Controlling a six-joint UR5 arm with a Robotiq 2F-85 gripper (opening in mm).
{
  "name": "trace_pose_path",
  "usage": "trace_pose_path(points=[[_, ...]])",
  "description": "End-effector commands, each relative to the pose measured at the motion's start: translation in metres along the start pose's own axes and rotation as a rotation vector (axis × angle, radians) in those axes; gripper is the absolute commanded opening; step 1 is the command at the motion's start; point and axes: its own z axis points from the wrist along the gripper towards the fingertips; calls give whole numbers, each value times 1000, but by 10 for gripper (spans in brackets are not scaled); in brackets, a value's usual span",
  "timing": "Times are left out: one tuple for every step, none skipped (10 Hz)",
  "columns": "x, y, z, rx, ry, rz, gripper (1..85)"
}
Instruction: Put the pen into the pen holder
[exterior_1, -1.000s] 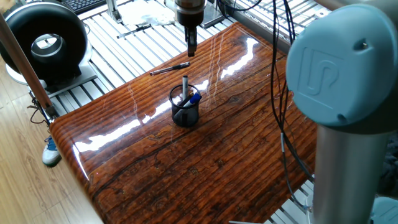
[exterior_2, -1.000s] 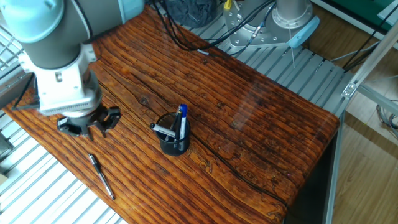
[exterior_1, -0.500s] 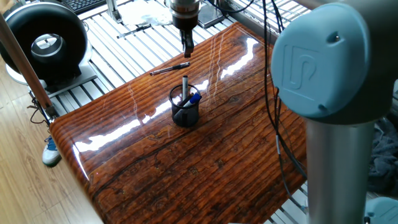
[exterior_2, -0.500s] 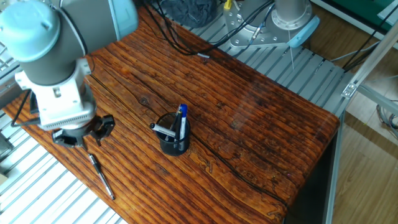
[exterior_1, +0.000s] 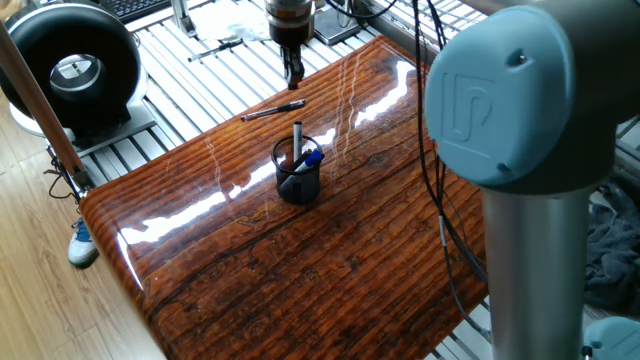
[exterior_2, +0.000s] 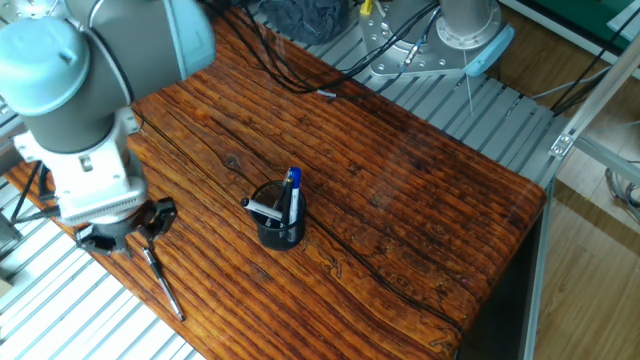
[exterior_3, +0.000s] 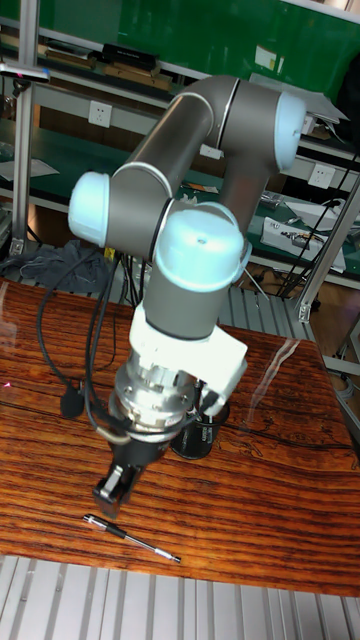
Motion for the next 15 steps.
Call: trace_pose_path(points=[[-19, 4, 14, -68, -45, 19, 330], [-11, 7, 18, -76, -16, 11, 330], [-5, 10, 20, -84, 6, -3, 330], [3, 14, 22, -88, 30, -14, 330], [13, 17, 25, -96, 53, -25, 330], [16, 20, 31, -100, 52, -48, 330], [14, 25, 39, -112, 35, -66, 330], [13, 29, 47, -113, 25, -69, 330], [14, 28, 52, -96, 26, -58, 330], [16, 25, 52, -84, 35, -50, 330], [15, 23, 52, -75, 31, -33, 330], [12, 20, 51, -63, 17, 4, 327], [10, 19, 48, -59, 8, 20, 323], [7, 19, 47, -61, 0, 27, 323], [5, 20, 47, -63, -10, 36, 323]])
